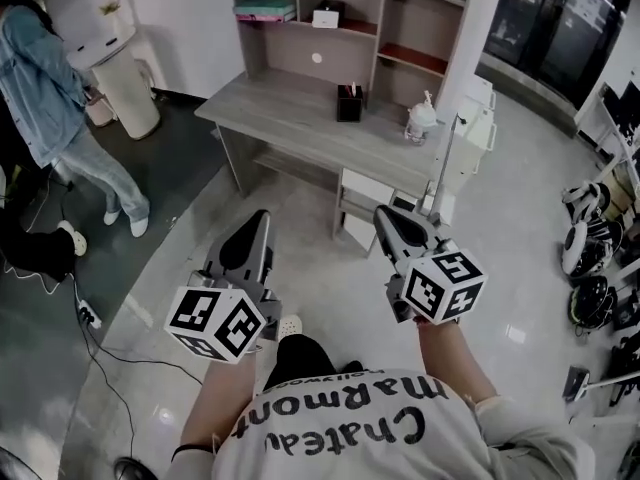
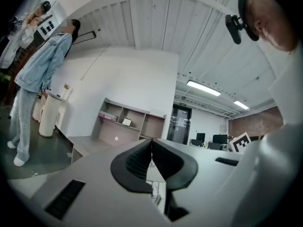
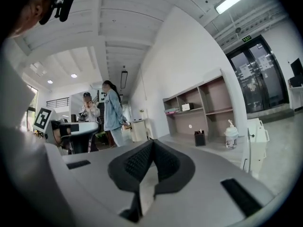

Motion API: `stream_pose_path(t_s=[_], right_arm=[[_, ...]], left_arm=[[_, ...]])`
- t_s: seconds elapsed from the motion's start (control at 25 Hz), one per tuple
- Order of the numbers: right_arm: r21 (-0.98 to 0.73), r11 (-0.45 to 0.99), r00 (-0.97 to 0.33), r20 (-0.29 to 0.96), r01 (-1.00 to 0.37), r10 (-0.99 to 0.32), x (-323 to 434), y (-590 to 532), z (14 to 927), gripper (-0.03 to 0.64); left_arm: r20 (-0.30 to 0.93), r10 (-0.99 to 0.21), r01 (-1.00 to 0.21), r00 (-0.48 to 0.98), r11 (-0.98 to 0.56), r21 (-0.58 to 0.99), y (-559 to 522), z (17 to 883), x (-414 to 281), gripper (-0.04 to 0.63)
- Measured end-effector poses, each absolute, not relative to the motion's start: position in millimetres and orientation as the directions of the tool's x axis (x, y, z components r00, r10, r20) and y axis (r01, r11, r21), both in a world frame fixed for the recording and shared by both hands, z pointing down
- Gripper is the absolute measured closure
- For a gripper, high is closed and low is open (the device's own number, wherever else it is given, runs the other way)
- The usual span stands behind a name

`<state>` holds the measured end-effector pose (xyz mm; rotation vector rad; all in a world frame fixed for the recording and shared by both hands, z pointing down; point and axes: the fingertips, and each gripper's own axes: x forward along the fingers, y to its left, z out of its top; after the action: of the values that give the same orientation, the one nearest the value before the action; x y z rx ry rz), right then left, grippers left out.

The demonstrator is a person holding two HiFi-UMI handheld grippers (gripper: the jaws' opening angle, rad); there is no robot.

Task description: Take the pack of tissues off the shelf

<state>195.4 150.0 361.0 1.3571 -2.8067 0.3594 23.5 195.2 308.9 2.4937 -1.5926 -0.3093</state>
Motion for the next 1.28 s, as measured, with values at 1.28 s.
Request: stream_pose_path(t_s=[1.28], right_arm=[[-0.358, 0.488, -0.534, 0.037, -0.796, -0.845, 52.1, -124.3, 324.1, 0.609]], left_arm=[[-0.087, -0.847, -0.825, 0.525, -0.531, 0.193, -77.3, 284.6, -125.5, 0.578]])
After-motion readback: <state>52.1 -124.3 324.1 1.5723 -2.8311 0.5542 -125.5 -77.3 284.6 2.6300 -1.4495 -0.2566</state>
